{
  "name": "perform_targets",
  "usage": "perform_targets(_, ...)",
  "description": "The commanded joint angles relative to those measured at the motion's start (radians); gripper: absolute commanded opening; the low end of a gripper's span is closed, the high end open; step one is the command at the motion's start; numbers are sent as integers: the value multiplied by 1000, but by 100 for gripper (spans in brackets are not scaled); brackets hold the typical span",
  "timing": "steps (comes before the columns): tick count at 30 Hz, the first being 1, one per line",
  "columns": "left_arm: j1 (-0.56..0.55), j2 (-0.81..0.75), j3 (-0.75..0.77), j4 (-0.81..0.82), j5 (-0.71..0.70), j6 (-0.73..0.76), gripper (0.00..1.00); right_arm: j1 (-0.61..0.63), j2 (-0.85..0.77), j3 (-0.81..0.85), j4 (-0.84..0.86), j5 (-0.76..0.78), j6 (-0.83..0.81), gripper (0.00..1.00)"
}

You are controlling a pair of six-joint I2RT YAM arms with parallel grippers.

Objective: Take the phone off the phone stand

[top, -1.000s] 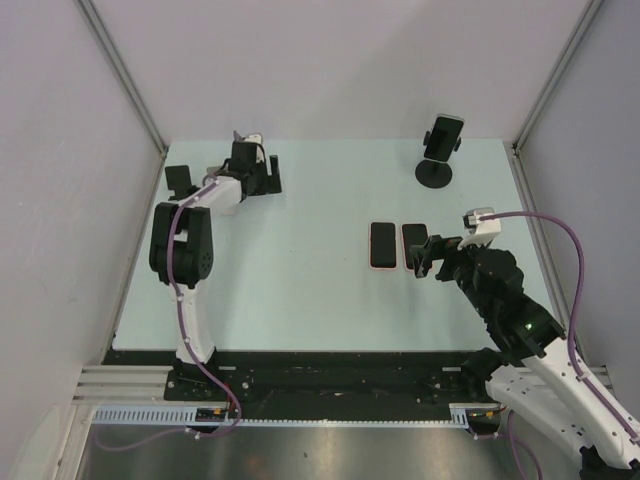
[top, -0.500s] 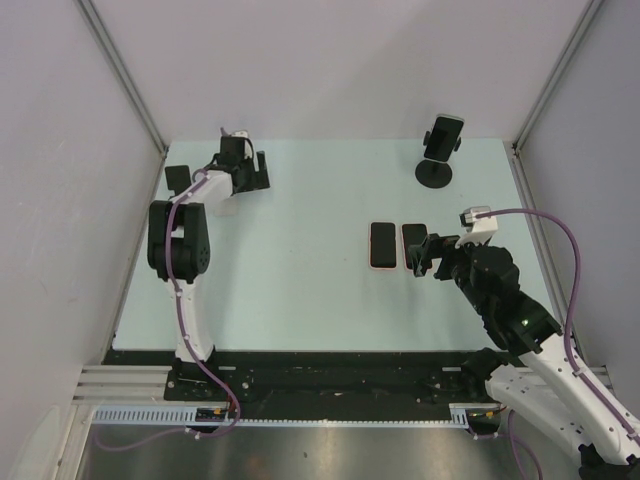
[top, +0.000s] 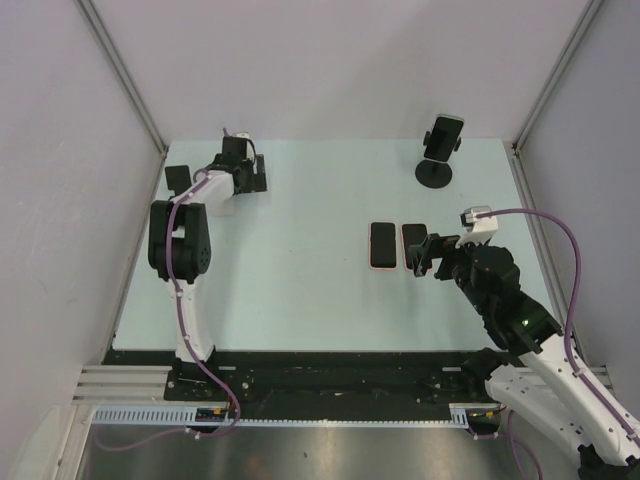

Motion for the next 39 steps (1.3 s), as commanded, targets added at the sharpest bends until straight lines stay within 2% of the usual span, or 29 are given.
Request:
perform_targets(1,0,-13,39,-8,-19,35,91,-3,-9,1,36,-7,-7,98)
perform_targets(15,-43,-62,40,-5,71,-17,91,-3,-50,1,33,-16,0,98)
perform_targets(22,-78,-192,19,-8,149,-73,92,-14,-22,4,67,-28,19,100)
perform_targets(29,-94,-525,-129,-5,222,-132,95,-81,111,72,91,-59,74,100)
perform_targets(31,-94,-677,-185,-6,220,-136,97,-104,162,86,99,-61,82,100)
perform_targets(33,-95,-834,-289,-3,204,-132,99,-154,195,106,110,-64,103,100)
perform_targets(39,-97,-1152,-568,0,138,-86,100,-326,343,170,159,-100,172,100)
